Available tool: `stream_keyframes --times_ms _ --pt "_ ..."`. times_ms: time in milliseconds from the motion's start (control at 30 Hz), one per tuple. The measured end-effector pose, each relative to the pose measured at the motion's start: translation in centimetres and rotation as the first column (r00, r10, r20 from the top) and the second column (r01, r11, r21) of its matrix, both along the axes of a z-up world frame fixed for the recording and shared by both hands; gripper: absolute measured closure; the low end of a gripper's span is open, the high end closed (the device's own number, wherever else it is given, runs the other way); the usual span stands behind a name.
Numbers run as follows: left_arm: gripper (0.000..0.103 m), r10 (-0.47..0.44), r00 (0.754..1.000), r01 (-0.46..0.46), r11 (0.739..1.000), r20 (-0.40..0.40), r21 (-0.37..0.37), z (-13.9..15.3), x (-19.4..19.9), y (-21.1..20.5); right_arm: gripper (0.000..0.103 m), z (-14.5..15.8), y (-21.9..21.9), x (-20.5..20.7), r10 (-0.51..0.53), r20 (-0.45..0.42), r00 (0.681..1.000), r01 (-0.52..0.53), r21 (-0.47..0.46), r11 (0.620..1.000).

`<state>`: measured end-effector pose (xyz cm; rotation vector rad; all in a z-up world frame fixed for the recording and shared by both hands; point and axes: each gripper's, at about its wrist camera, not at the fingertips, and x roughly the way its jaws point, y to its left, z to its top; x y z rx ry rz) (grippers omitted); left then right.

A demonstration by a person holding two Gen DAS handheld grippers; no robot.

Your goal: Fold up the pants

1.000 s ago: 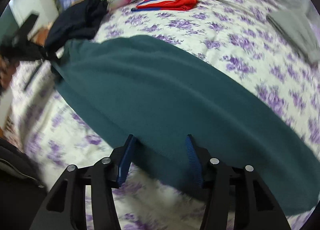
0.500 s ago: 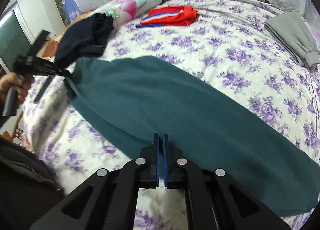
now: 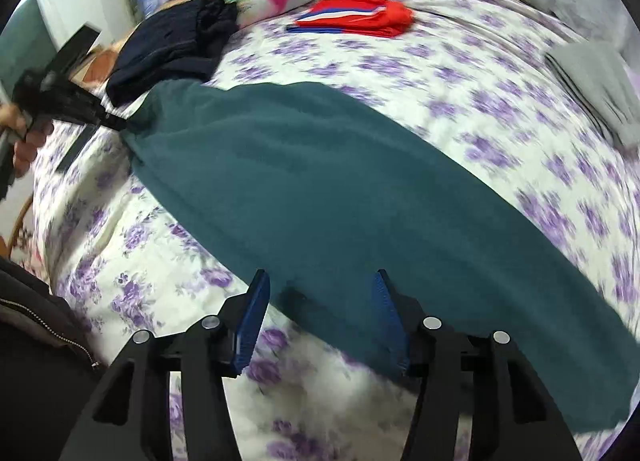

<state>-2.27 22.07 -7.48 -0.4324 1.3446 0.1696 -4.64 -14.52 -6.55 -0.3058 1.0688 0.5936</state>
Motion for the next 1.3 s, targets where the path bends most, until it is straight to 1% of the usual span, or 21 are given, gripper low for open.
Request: stream_keyframes --times_ms 33,100,167,300,367,433,533,567,600,633,700,767,800,933,1000,1133,1167,1233,1300 --pt "0.071 0.005 1.000 -0.005 1.000 -0.008 -0.012 0.1 -0.1 0.1 0.050 -0.1 0.4 0.1 0.005 0.002 1.000 -0.005 -0.003 1.000" --pt "0.055 0.026 1.000 -0.026 0.999 -0.010 -0.027 0.3 -0.3 0.3 0.050 0.0 0.8 0.5 0.005 0.001 1.000 -0.005 0.000 1.000" --pt "0.055 0.040 0.999 -0.040 0.998 -0.009 -0.045 0.5 -0.5 0.5 0.050 -0.1 0.8 0.7 0.003 0.000 1.000 -0.003 0.001 1.000" --pt "0.055 0.057 0.997 -0.064 0.990 -0.052 -0.127 -0.4 -0.5 0.7 0.050 -0.2 0.2 1.0 -0.025 -0.016 1.000 0.025 0.012 1.000" --pt "0.056 0.058 0.996 -0.067 0.986 -0.064 -0.153 -0.8 -0.2 0.3 0.050 -0.2 -0.3 1.1 -0.040 -0.023 0.999 0.041 0.023 0.999" --pt "0.057 0.051 0.995 -0.064 0.985 -0.083 -0.163 -1.5 0.4 -0.1 0.050 -0.1 -0.6 1.1 -0.050 -0.024 0.998 0.050 0.034 0.998" --pt "0.065 0.070 0.992 -0.087 0.982 -0.109 -0.168 -2.5 1.2 -0.2 0.050 0.2 -0.9 1.0 -0.053 -0.019 0.998 0.054 0.046 0.997" --pt "0.071 0.079 0.990 -0.098 0.980 -0.113 -0.175 -2.8 1.4 -0.2 0.050 0.3 -1.0 1.0 -0.056 -0.018 0.998 0.057 0.053 0.997" --pt "0.088 0.097 0.988 -0.117 0.978 -0.117 -0.173 -3.0 1.5 -0.2 0.050 0.4 -1.1 1.0 -0.057 -0.017 0.998 0.058 0.058 0.997" --pt "0.097 0.108 0.988 -0.126 0.979 -0.113 -0.159 -3.0 1.5 -0.2 0.050 0.5 -1.3 1.0 -0.057 -0.018 0.998 0.058 0.064 0.996" --pt "0.099 0.096 0.992 -0.106 0.987 -0.084 -0.122 -2.3 1.5 -0.7 0.050 0.4 -1.2 0.9 -0.041 -0.030 0.999 0.042 0.063 0.997" --pt "0.099 0.062 0.997 -0.065 0.996 -0.051 -0.059 -0.9 1.4 -1.4 0.050 0.1 -0.7 0.7 -0.002 -0.047 0.999 0.005 0.056 0.998" --pt "0.099 0.046 0.998 -0.048 0.998 -0.035 -0.041 -0.1 1.4 -1.6 0.050 0.0 -0.5 0.6 0.012 -0.048 0.999 -0.009 0.049 0.999" --pt "0.099 0.037 0.999 -0.037 0.999 -0.002 -0.039 1.8 1.3 -1.5 0.050 -0.6 0.8 0.5 0.059 -0.049 0.997 -0.058 0.021 0.998" --pt "0.099 0.037 0.999 -0.036 0.999 0.009 -0.036 2.2 1.3 -1.5 0.050 -0.6 1.3 0.6 0.067 -0.047 0.997 -0.067 0.017 0.998" --pt "0.099 0.058 0.998 -0.057 0.996 0.024 -0.063 2.8 1.3 -1.0 0.050 -0.9 2.6 0.8 0.110 -0.036 0.993 -0.111 -0.017 0.994" --pt "0.099 0.059 0.998 -0.057 0.996 0.030 -0.064 3.0 1.3 -0.9 0.051 -1.1 3.0 0.8 0.121 -0.034 0.992 -0.122 -0.031 0.992" --pt "0.099 0.056 0.998 -0.054 0.997 0.041 -0.064 3.3 1.7 -1.4 0.056 -1.5 3.3 1.0 0.127 -0.040 0.991 -0.129 -0.053 0.990" --pt "0.099 0.055 0.997 -0.052 0.997 0.047 -0.064 3.6 1.8 -1.2 0.056 -1.6 3.4 1.2 0.126 -0.043 0.991 -0.128 -0.050 0.991"
